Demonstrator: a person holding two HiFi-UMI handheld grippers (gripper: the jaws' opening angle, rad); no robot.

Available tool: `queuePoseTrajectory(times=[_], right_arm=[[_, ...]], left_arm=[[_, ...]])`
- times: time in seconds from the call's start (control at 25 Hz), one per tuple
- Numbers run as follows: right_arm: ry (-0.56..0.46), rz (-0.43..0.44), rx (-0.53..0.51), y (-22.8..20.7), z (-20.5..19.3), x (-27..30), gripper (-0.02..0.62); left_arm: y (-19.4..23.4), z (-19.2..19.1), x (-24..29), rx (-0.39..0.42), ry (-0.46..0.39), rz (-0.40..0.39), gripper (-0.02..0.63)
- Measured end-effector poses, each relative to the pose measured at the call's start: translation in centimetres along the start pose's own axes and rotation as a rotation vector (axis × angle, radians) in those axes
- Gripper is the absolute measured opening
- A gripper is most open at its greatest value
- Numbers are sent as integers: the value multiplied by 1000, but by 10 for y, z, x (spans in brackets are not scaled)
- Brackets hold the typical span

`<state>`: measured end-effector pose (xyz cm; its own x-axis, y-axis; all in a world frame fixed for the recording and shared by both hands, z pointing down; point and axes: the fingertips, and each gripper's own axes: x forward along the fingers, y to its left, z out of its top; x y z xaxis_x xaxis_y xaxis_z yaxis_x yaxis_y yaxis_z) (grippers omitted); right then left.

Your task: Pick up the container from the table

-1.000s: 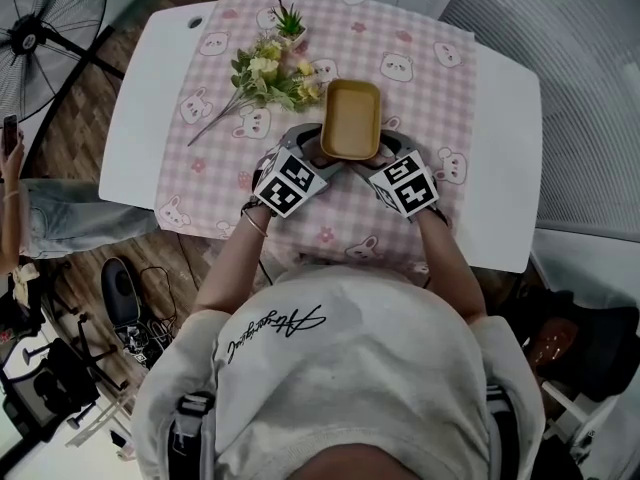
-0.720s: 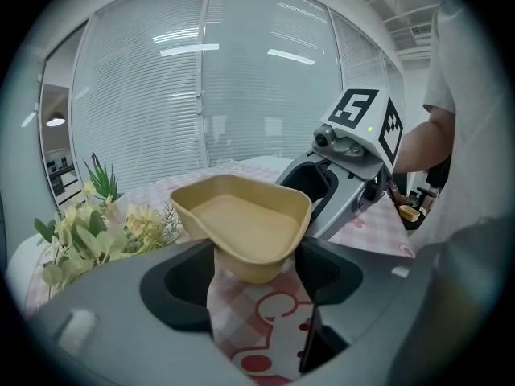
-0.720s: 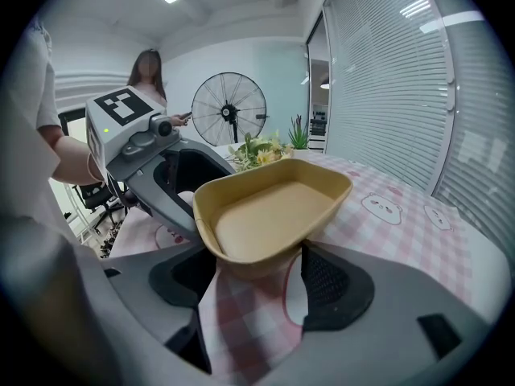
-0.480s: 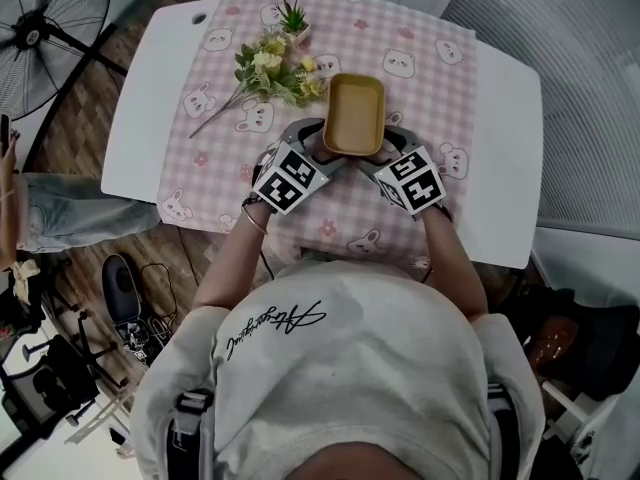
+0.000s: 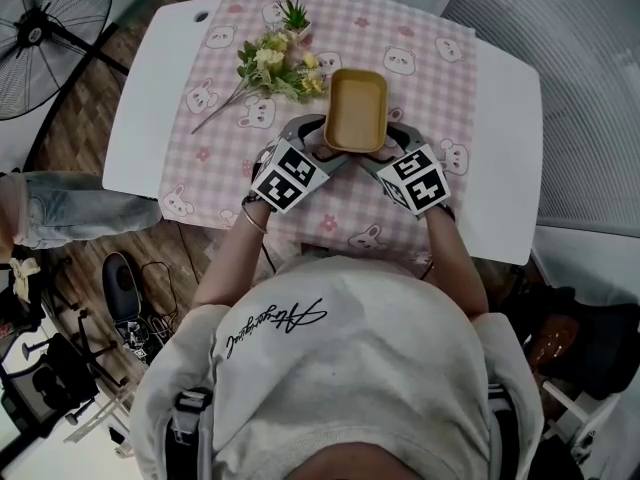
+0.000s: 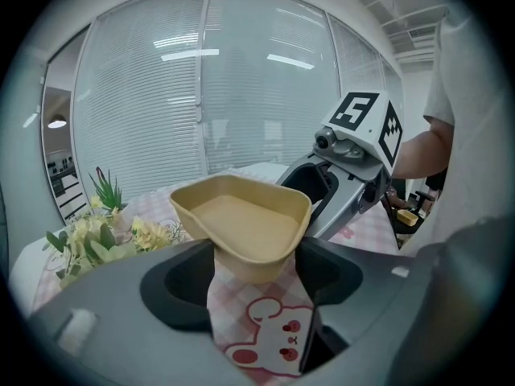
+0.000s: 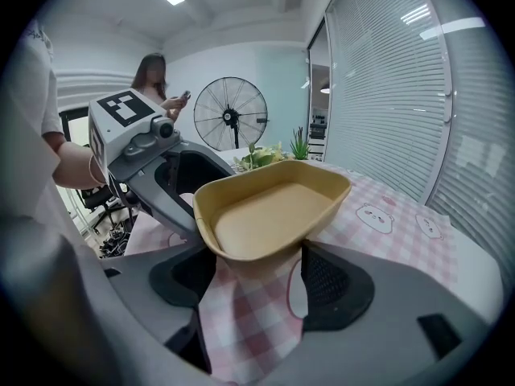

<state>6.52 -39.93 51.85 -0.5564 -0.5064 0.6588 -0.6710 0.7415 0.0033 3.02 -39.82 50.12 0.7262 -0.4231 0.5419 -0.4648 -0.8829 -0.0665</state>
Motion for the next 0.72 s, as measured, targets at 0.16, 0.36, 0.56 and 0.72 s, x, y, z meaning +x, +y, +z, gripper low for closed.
queuePoseTrajectory(times=[0.16,0.36,0.56,0.72], right_arm=[[-13,-1,-8,2,7,-5,333],[-22,0,-13,6,14,-11,333],[-23,0,-15,9,20,-16,333],[-25,1,-18,11,25,-22,333]], left_arm=[[0,6,-6,8,-11,9,310],[0,12,-15,13,-16,17,310],[-1,17,-22,16,-19,23,310],[-2,22,-27,22,-23,31,308]])
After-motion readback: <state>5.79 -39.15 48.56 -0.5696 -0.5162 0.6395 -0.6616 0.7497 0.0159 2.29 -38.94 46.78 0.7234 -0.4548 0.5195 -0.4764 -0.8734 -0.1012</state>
